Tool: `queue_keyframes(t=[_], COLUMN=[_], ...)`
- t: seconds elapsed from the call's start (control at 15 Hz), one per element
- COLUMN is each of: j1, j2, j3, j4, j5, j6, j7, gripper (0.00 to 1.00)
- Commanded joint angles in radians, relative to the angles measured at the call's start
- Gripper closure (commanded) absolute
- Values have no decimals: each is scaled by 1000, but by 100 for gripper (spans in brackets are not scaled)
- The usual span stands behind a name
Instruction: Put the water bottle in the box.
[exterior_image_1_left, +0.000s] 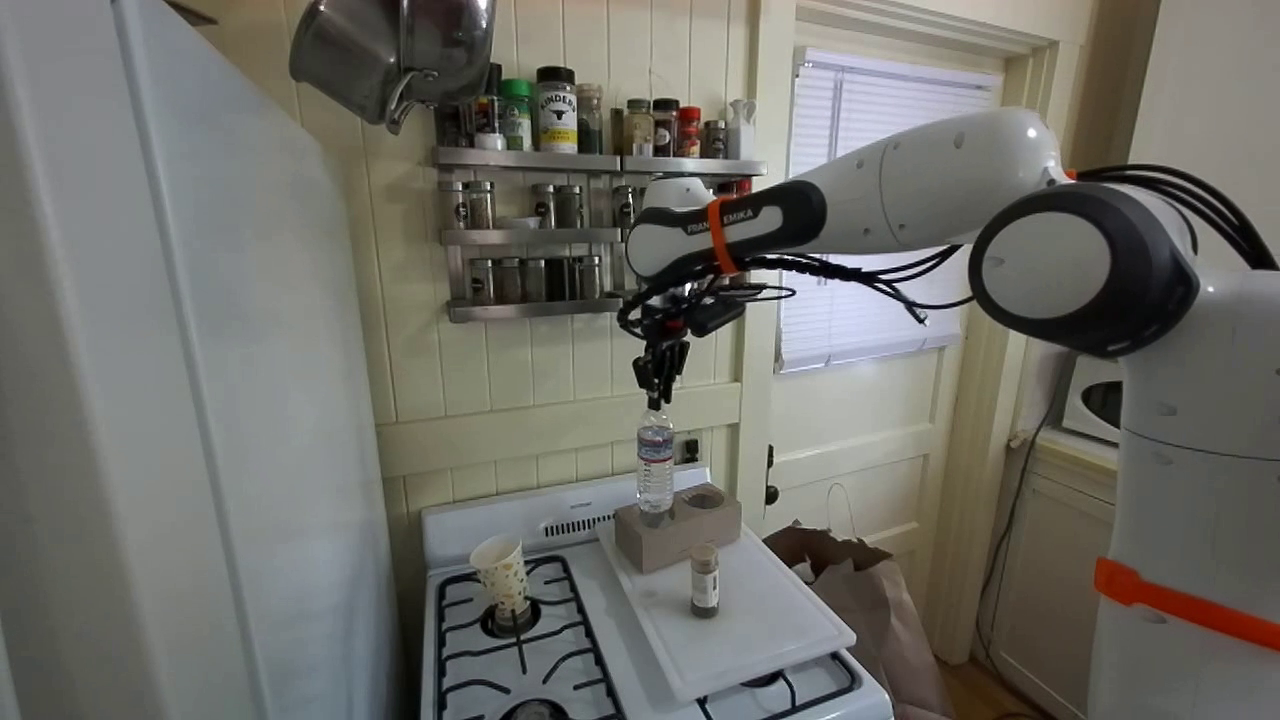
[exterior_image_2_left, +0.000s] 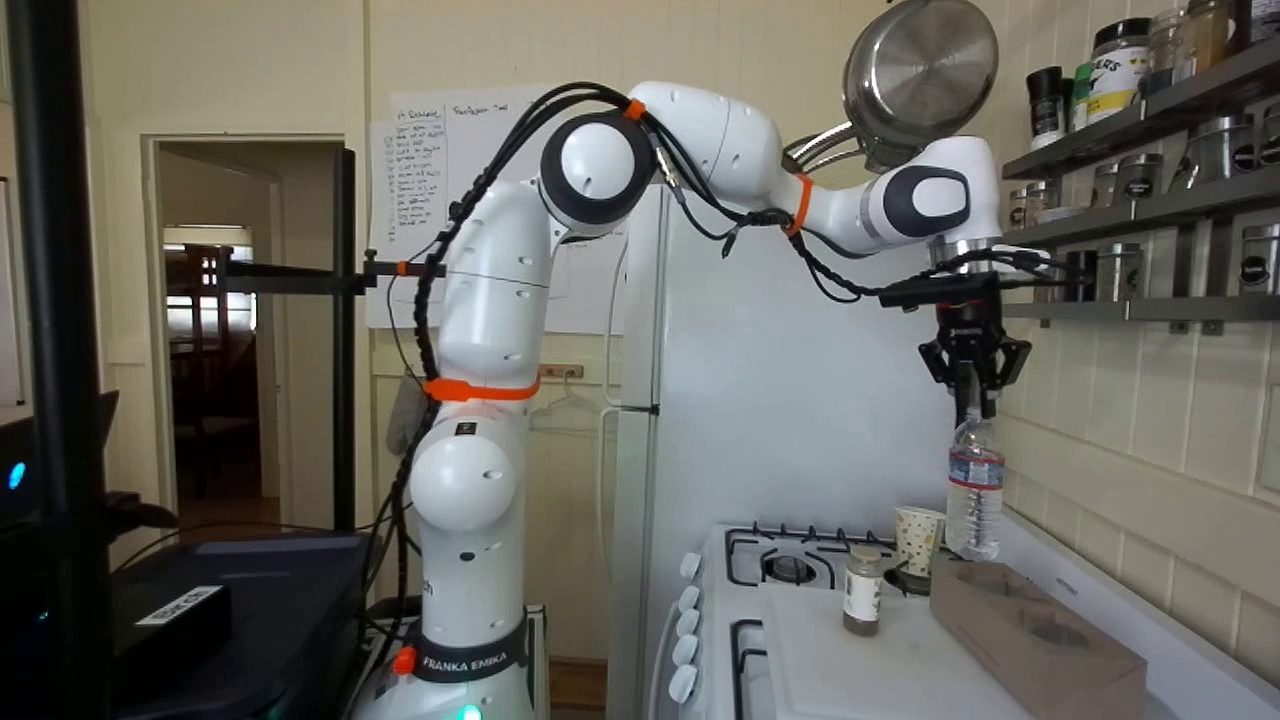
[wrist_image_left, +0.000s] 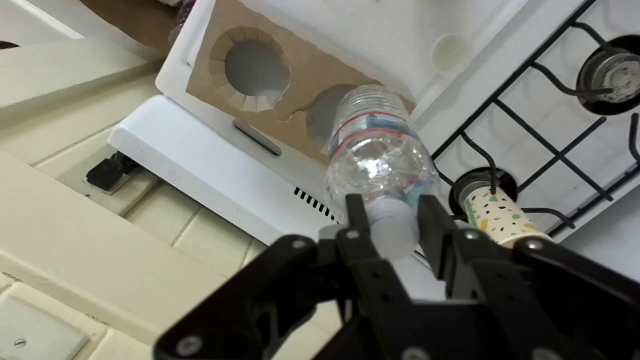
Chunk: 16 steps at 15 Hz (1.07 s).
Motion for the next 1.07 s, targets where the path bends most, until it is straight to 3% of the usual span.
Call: queue_keyframes(t=[0.0, 1.0], j1=[-6, 2], j2=[47, 193], j3=[5, 8], j4=[38, 139], j5=[-32, -87], j6=[22, -13], j7=[69, 149], gripper=[92, 92])
